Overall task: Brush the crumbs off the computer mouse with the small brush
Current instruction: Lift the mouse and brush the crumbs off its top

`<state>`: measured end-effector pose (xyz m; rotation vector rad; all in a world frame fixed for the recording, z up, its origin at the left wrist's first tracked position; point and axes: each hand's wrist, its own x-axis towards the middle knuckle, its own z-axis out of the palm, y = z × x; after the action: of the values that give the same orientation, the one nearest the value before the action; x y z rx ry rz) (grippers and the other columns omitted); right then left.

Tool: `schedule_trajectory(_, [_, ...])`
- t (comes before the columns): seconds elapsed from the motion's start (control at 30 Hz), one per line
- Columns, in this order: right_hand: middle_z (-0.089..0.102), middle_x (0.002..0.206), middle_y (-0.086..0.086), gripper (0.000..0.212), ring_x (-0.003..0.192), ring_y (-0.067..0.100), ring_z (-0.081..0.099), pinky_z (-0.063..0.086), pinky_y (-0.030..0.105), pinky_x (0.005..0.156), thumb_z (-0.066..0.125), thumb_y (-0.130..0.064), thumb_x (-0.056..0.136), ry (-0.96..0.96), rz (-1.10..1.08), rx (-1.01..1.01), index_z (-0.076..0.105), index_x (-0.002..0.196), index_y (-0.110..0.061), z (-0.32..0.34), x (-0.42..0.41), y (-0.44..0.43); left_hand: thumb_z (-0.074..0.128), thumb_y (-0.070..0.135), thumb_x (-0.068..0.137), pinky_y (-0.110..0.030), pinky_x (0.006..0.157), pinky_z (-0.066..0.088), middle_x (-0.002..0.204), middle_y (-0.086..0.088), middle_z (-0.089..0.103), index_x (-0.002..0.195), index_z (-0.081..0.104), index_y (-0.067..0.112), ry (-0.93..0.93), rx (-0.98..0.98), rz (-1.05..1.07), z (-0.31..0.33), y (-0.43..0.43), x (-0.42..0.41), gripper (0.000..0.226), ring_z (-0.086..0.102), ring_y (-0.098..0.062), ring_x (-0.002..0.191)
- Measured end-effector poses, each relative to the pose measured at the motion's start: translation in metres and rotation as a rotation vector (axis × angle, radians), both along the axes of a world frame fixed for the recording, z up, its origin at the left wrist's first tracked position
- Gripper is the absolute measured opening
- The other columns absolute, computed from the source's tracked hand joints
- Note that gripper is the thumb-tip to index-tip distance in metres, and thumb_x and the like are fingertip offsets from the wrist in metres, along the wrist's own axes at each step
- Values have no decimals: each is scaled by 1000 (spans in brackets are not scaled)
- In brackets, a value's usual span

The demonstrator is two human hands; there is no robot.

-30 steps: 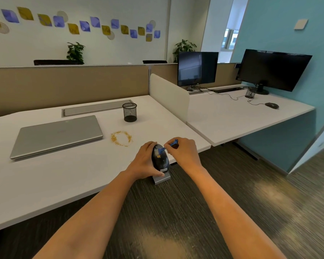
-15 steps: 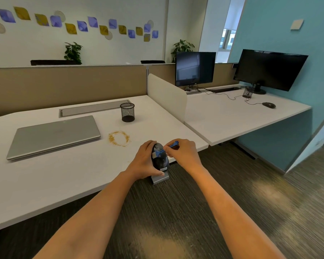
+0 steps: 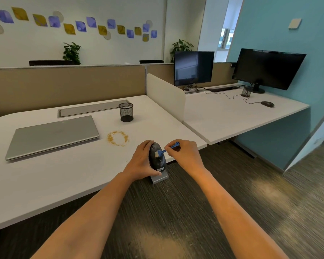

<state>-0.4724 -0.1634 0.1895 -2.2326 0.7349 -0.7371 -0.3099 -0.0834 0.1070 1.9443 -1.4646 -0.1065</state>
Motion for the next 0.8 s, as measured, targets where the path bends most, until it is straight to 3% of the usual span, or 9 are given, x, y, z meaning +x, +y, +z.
schedule_trajectory(0.2, [70,76,-1,10,74,10,66,54,25,78,64,-21,83,-168,-91,96,70,85,-14,1,-7,-5,83,44,53,-24,105,22,144,0,21,139,19,21,9,-2,-9,2,1,-2,110,22,-17,131])
schedule_trajectory(0.37, [71,87,-1,14,79,4,64,49,10,69,65,-26,83,-41,48,95,70,92,-16,-9,-2,4,84,39,56,-23,106,19,146,-4,21,142,18,16,7,-4,-11,3,0,-5,110,20,-18,134])
schedule_trajectory(0.67, [72,88,2,15,81,9,66,52,21,80,65,-23,84,-119,-53,113,70,94,-14,-14,-18,-21,83,44,54,-24,104,22,145,-1,22,139,20,21,1,-4,-16,4,3,-5,108,23,-18,131])
schedule_trajectory(0.8, [70,85,-4,12,77,4,66,51,12,73,65,-23,84,-209,-58,130,71,94,-18,-10,-17,-27,82,47,53,-25,104,23,144,0,22,138,21,22,-3,-3,-17,2,3,-7,108,24,-17,131])
